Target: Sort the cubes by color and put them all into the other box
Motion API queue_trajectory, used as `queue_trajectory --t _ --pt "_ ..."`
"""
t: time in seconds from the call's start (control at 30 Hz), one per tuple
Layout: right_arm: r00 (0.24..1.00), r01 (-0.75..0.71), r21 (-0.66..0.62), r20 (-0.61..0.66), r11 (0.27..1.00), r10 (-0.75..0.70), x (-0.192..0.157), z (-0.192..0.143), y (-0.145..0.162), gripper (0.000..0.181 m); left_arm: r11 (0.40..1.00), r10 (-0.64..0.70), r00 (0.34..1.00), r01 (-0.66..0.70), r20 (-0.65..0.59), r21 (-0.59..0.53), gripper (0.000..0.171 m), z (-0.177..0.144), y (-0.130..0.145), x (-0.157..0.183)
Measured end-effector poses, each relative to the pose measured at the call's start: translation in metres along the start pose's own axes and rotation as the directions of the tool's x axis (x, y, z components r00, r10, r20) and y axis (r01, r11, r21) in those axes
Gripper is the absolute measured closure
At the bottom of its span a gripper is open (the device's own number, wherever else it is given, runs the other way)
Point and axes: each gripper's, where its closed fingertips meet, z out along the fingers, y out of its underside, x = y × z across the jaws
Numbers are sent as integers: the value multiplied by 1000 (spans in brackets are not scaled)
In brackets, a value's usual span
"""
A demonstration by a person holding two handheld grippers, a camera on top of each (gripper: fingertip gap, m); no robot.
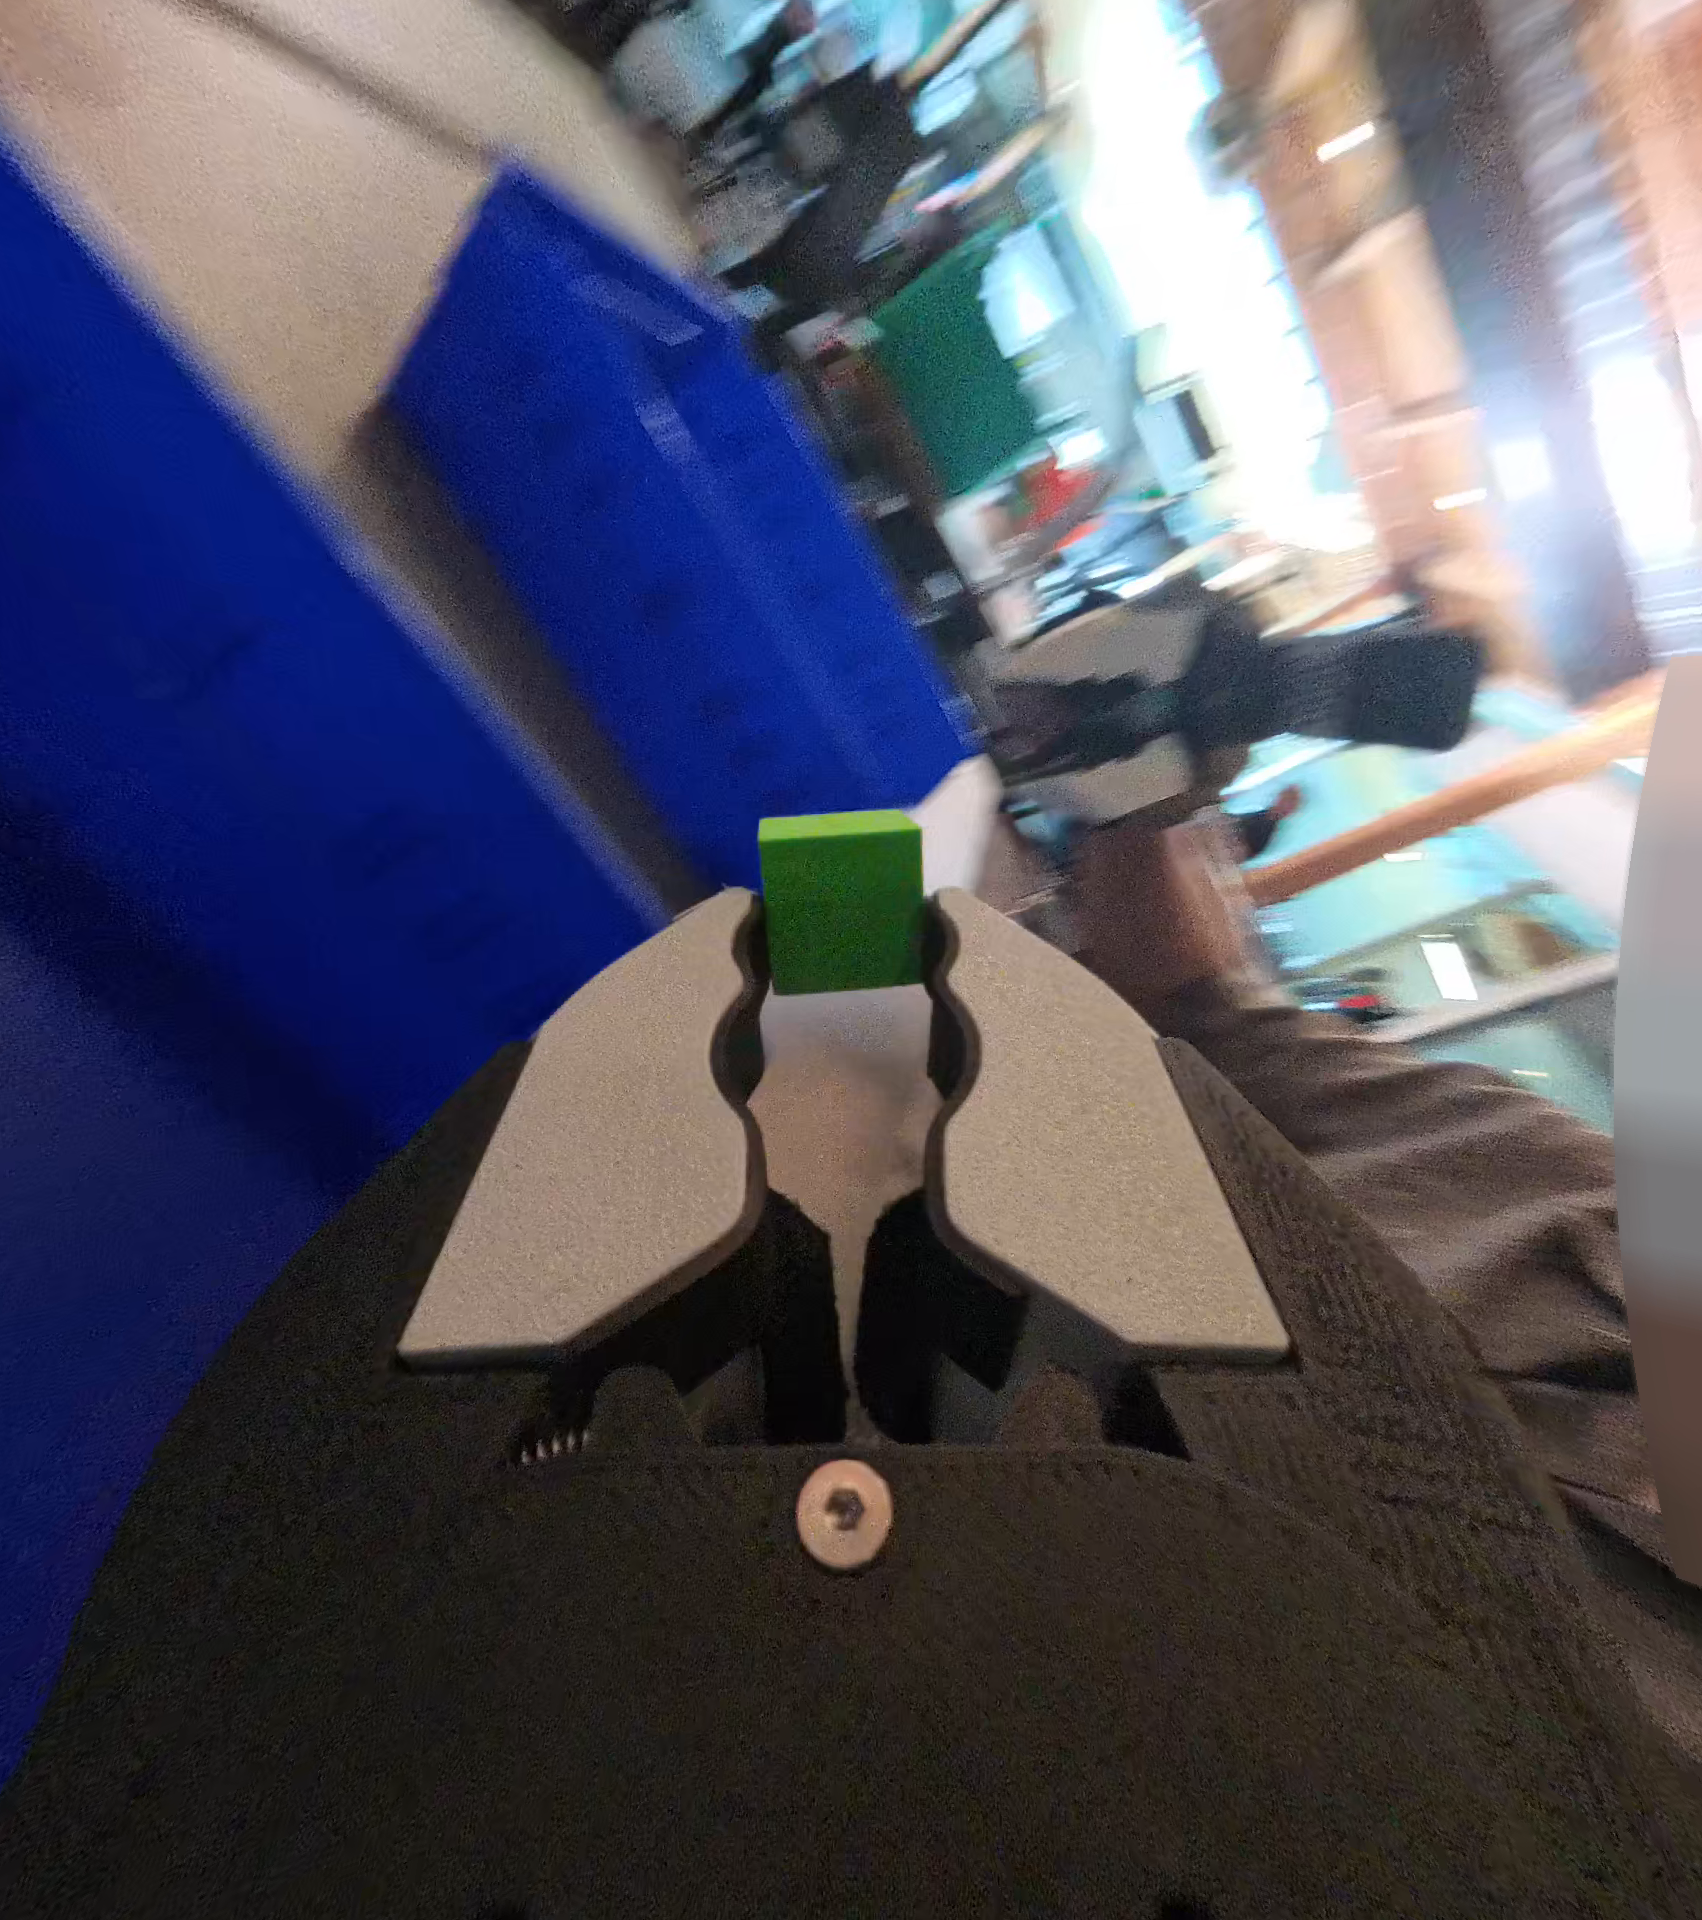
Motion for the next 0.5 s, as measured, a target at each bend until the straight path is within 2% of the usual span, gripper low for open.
queue_trajectory --t 0.1,0.2,0.3,0.5 --pt "994 53 162 -100 985 -37 -4 15 -43 141 998 -31 968 43 -250 43 143 4 -5 41" --pt "984 49 297 -176 954 5 -5 27 -81 138 994 -53 903 90 -427 67 143 13 -6 70" --pt "973 71 356 -229 932 13 -5 37 -105 139 995 -71 884 96 -462 31 139 28 3 80" --pt "985 80 341 -169 937 -22 -13 52 -117 143 996 -92 857 77 -507 -50 143 41 19 96"
